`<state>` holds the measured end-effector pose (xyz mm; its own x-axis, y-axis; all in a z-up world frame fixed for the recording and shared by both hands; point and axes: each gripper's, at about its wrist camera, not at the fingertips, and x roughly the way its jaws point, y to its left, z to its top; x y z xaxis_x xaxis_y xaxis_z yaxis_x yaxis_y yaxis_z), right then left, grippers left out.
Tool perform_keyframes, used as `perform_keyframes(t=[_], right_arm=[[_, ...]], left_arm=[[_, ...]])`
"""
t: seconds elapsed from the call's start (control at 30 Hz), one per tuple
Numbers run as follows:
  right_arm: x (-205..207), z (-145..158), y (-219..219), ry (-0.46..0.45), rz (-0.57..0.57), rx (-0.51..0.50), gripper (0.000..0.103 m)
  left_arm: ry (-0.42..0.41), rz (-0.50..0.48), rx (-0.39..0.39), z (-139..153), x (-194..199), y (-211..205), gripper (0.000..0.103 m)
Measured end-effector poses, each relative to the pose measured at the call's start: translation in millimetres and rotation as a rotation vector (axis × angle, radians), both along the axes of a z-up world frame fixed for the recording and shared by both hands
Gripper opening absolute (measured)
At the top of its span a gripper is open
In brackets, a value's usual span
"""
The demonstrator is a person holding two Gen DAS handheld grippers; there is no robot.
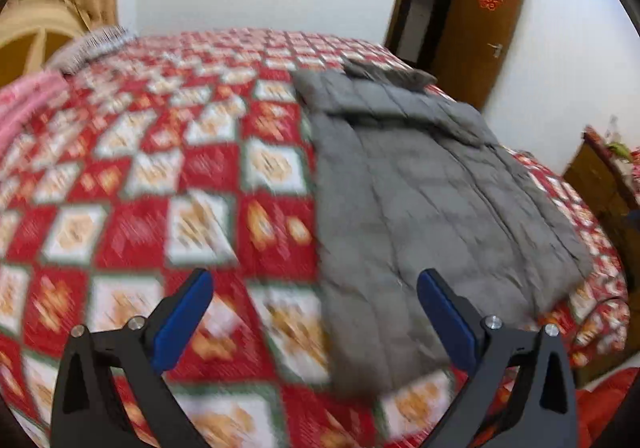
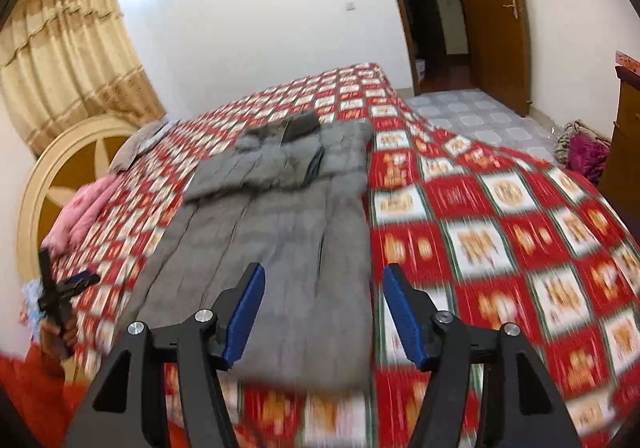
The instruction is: Fold large clothes
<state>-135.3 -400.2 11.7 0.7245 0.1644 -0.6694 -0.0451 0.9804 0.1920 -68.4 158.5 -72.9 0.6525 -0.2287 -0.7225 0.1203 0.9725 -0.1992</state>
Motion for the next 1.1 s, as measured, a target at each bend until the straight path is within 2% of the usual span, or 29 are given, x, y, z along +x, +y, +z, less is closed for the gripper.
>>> perform_keyframes(t=[0.1, 0.23, 0.37, 0.5, 0.57, 0.6, 0.63, 0.67, 0.7, 0.77, 0.83, 1.1], right_arm=[[-11, -29, 9, 0.064, -0.014, -0.058, 0.063], [4, -76, 18, 0.129, -0.044, -0.054, 0.063], [20, -105, 29, 0.170, -0.018, -0.107, 0.063], [30, -125, 40, 0.214, -0.011, -0.129, 0.062], [32, -129, 44, 0.211, -0.008, -0.130, 0.051], [32, -129, 46, 0.202, -0.010, -0.143, 0.044], [33, -130, 48, 0.198, -0.006, -0.150, 0.035], [34, -129, 49, 0.199, 0.000, -0.148, 0.030], [34, -128, 50, 0.199, 0.010, -0.136, 0.023], [34, -125, 52, 0.200, 0.012, -0.127, 0.016], [30, -118, 53, 0.182, 0.014, -0.095, 0.011], [-24, -53, 46, 0.067, 0.013, 0.004, 0.008]], left_arm=[[0.020, 0.012, -0.023, -17, -1, -14, 0.103], [0.083, 0.033, -0.080, -44, 4, -23, 0.103], [0.155, 0.046, -0.111, -65, 5, -29, 0.103], [0.147, 0.054, -0.099, -70, 3, -34, 0.099], [0.133, 0.058, -0.064, -69, 3, -38, 0.071], [0.135, 0.037, -0.066, -68, 4, -41, 0.059], [0.143, 0.017, -0.084, -68, 5, -43, 0.039], [0.142, -0.002, -0.098, -67, 4, -46, 0.027], [0.135, -0.017, -0.090, -65, 3, -51, 0.024], [0.111, -0.033, -0.055, -61, 0, -59, 0.015], [0.094, -0.049, -0.085, -53, -6, -59, 0.013], [-0.029, -0.179, -0.227, 17, -56, -28, 0.012]])
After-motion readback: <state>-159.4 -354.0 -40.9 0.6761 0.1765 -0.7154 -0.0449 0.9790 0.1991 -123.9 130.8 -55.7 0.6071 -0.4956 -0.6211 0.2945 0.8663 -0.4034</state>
